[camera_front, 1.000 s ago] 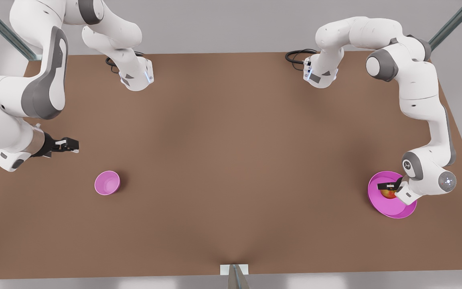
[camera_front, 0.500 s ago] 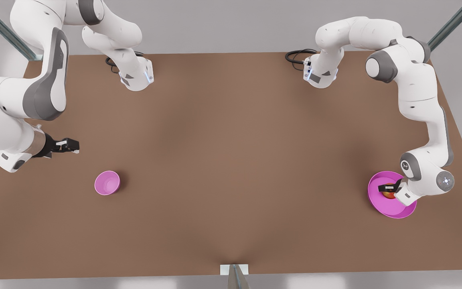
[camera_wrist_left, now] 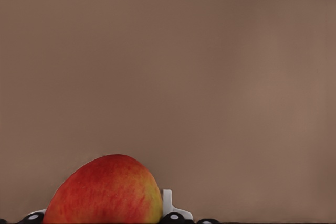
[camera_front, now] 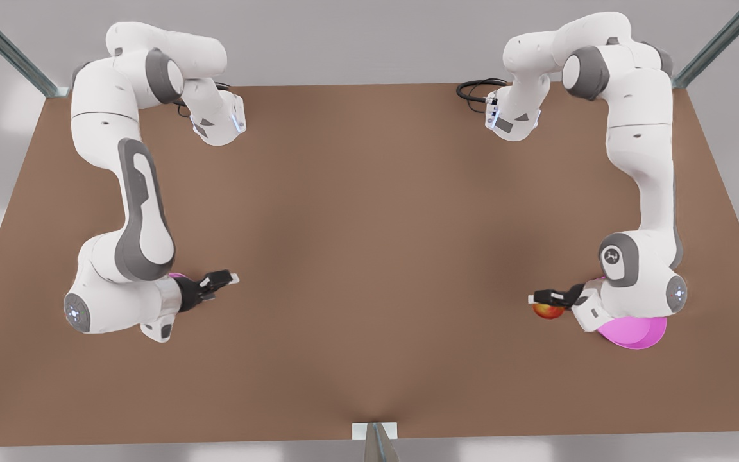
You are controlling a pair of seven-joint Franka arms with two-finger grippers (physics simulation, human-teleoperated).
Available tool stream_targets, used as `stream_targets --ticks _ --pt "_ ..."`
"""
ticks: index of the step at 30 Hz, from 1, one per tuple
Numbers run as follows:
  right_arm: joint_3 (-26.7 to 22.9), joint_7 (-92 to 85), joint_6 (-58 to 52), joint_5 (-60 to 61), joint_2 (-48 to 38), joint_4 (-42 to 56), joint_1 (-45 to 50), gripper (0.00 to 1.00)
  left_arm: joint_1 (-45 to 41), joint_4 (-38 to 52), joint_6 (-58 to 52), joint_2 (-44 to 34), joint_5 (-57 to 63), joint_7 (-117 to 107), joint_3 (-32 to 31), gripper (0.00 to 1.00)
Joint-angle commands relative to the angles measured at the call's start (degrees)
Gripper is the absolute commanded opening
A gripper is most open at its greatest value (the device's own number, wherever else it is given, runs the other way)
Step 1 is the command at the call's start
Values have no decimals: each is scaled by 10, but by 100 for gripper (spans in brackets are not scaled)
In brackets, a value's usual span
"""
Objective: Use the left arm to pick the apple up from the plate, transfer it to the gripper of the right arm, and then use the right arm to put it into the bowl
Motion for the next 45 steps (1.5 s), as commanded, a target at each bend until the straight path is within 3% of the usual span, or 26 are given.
stream_targets --ticks 1,2,5,7,13,17,27,40,45 --pt "57 -308 31 96 37 16 -30 100 -4 8 -58 7 -73 -81 -70 77" --pt "67 -380 37 124 48 16 -31 100 -4 21 -57 32 -99 -84 -114 77" --pt "76 -562 96 132 60 15 -32 100 -11 37 -42 77 -238 -88 -166 77" --pt "93 -660 133 164 83 9 -32 100 -36 61 -15 110 -327 -99 -177 77" --pt "161 -813 215 183 128 8 -32 100 -114 97 103 143 -425 -101 -177 77" --pt "198 -852 231 203 144 2 -32 100 -129 101 128 151 -444 -100 -178 77" --pt "229 -969 285 312 161 -37 -33 100 -142 136 126 181 -436 22 -177 77" --pt "293 -969 330 355 199 -30 -32 100 -145 144 137 184 -450 -6 -177 78" --pt "297 -969 339 381 200 -37 -19 100 -151 158 147 193 -450 -19 -177 78"
